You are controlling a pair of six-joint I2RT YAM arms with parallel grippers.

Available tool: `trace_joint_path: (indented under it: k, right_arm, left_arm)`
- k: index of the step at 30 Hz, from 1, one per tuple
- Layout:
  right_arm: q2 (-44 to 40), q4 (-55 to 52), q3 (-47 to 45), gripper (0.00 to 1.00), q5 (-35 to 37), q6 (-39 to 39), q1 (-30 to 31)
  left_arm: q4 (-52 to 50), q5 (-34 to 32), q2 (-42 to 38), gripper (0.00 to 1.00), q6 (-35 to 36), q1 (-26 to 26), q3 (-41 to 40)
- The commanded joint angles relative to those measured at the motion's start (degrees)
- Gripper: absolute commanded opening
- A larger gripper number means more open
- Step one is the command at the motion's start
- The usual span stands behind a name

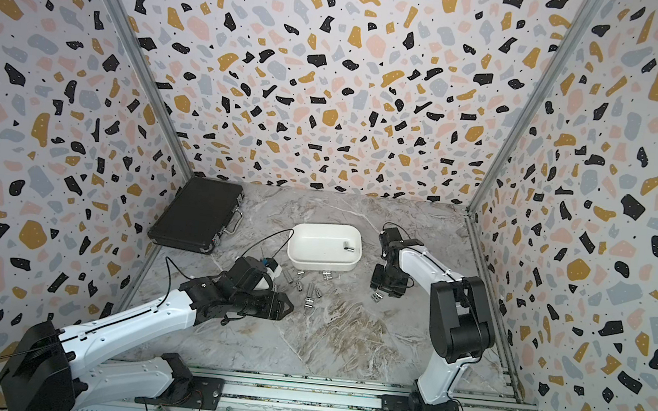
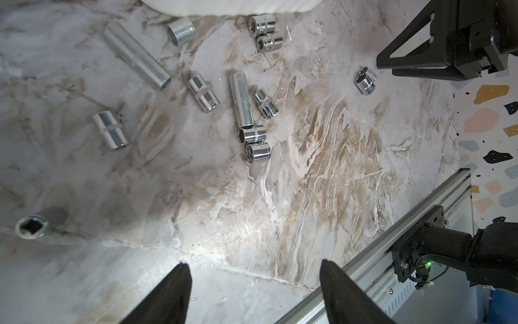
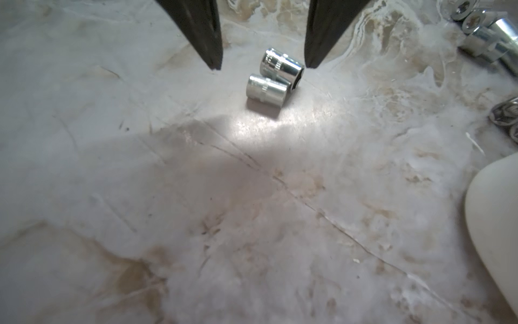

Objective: Put the socket on the desktop into the storage box
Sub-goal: Pick up the socket head at the center of the board.

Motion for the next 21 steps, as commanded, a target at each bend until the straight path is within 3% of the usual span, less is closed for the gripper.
trace_joint_path:
  k: [1,21]
  right_arm:
    - [0.82,-0.57,2.01,0.52,1.64,1.88,-0.29]
    - [3.27,0.67,1.41,0.48,0.94,3.65,-0.37]
  left_arm:
    - [2.13,-0.49,-0.18,0.76,-0.47,-0.31,0.01]
    - [2.67,-0.14,0.55,0.76,-0.53,-0.40,0.14]
